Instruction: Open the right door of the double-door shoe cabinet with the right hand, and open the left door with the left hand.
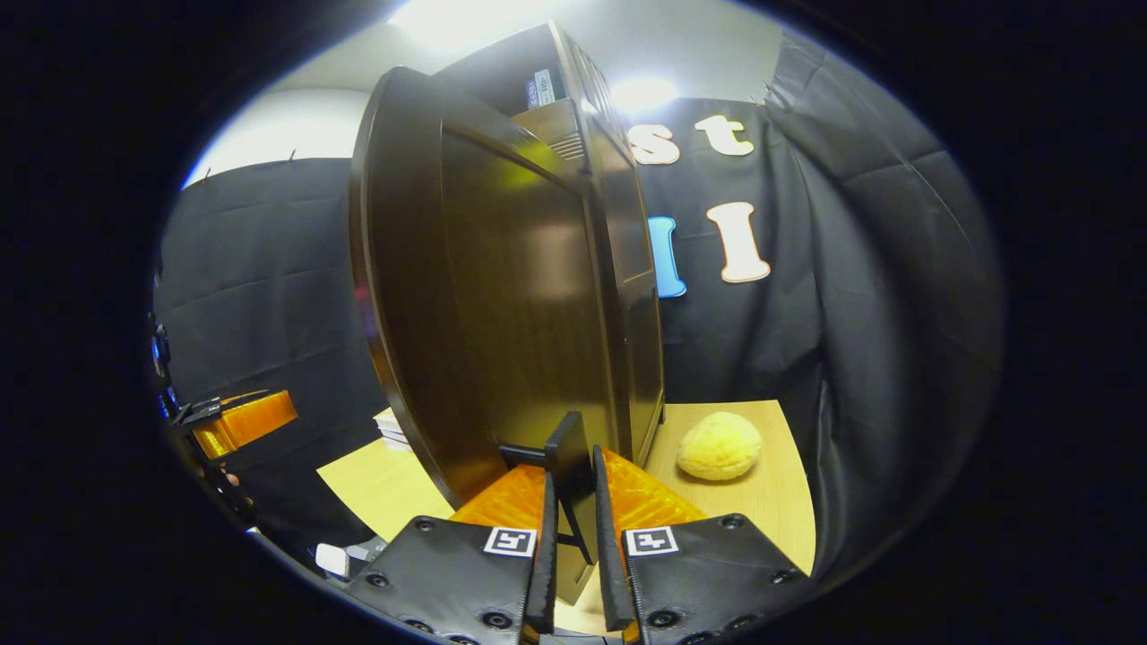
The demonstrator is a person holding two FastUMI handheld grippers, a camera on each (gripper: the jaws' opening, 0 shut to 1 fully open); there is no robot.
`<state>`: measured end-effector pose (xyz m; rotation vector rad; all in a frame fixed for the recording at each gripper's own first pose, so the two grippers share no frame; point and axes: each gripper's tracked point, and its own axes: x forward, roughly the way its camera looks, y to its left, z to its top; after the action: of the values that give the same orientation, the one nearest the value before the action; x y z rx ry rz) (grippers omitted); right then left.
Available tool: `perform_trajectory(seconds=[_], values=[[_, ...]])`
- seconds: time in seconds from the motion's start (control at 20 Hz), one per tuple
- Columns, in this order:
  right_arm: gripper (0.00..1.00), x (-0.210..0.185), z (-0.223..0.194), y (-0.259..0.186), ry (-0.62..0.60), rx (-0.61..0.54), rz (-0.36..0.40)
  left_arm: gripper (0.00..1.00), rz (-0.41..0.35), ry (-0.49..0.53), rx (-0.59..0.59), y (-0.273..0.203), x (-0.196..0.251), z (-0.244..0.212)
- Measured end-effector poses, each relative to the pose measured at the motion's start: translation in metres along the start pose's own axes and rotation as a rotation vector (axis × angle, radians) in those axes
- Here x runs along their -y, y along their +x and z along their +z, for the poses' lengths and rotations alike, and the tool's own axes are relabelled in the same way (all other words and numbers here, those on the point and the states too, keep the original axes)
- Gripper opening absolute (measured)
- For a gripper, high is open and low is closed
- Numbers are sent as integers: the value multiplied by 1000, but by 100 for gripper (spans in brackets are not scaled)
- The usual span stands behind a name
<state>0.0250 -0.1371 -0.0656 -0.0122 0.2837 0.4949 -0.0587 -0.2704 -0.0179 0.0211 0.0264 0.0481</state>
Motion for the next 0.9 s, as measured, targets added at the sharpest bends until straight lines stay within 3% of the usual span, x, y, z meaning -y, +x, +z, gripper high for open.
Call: perform_trajectory(seconds=[0.3,0.6,0.75,0.8,0.9], values=[[21,-1,-4,-24,-14,4,-81,100,-42,-24,-23,8,-9,-6],[21,-14,-17,-67,-51,-7,-242,100,-102,-32,-39,32,-53,-13],[21,-44,-12,-87,-28,6,-300,100,-137,-30,-36,46,-82,-15],[13,-56,-14,-94,-27,22,-333,100,-150,-30,-35,51,-93,-15],[9,-84,-1,-89,-19,64,-359,100,-171,-25,-29,60,-112,-17]])
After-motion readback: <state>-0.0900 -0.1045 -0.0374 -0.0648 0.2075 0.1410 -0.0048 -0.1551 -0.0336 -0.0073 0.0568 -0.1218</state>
